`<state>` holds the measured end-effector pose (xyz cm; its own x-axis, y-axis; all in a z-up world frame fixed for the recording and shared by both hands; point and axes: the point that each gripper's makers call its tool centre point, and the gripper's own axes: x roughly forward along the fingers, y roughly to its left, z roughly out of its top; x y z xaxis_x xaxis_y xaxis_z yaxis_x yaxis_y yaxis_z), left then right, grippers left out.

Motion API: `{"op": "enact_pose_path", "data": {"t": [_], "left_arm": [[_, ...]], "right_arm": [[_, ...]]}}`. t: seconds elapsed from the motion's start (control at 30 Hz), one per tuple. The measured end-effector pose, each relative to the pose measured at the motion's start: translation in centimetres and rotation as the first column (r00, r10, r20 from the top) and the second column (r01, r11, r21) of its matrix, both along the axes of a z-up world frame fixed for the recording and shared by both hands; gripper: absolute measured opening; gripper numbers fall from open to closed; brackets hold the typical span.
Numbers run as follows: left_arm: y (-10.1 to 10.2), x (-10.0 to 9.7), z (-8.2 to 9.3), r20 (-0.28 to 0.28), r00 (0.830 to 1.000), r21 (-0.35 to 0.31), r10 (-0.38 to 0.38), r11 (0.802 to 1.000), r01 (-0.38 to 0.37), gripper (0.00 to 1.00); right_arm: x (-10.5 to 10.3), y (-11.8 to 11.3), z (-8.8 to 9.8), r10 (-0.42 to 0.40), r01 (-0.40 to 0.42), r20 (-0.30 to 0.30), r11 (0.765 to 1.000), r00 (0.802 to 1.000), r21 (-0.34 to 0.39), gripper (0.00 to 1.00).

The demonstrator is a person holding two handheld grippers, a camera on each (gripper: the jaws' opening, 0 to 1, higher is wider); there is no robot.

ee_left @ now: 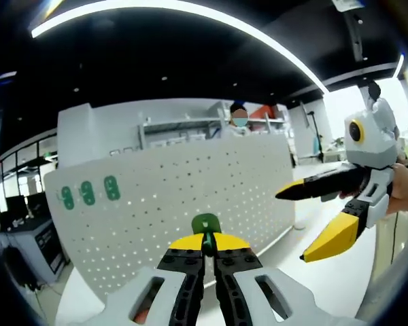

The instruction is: Insert the hook assembly into the mounting plate slot until the hook locks in place.

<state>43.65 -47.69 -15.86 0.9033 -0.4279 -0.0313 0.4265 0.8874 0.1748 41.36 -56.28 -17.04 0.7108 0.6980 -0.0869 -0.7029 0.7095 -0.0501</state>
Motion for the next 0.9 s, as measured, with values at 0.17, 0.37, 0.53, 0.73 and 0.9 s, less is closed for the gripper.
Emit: {"op": "enact_pose_path", "data": {"t": [0.17,0.37,0.53,0.73,0.9], "left_arm": [[1.3,1.3,1.1,0.007,0.999,-0.031,0.037,0.999,-0.036,0.03],[2.7,3.4,3.1,0.036,0.995,-0.061,0.092,0.994,-0.090,0.03],[3.1,5.1,4.2,0.051,0.991,-0.076,0.122,0.990,-0.118,0.03],[3.6,6.9,4.8,0.052,0.987,-0.081,0.154,0.985,-0.149,0.03],[3.8,8.1,5.5,0.061,0.983,-0.090,0.173,0.982,-0.167,0.03]], "right_arm": [[0.2,-0.8,0.2,-0.017,0.017,-0.001,1.000,1.000,0.015,0.84],[0.2,-1.4,0.4,-0.025,0.025,0.000,1.000,1.000,0.019,0.84],[0.4,-2.3,0.7,-0.039,0.039,0.004,0.999,0.999,0.021,0.84],[0.6,-2.8,0.4,-0.053,0.053,-0.003,0.998,0.999,0.020,0.84],[0.7,-2.9,0.2,-0.056,0.056,-0.010,0.998,0.998,0.020,0.84]]}}
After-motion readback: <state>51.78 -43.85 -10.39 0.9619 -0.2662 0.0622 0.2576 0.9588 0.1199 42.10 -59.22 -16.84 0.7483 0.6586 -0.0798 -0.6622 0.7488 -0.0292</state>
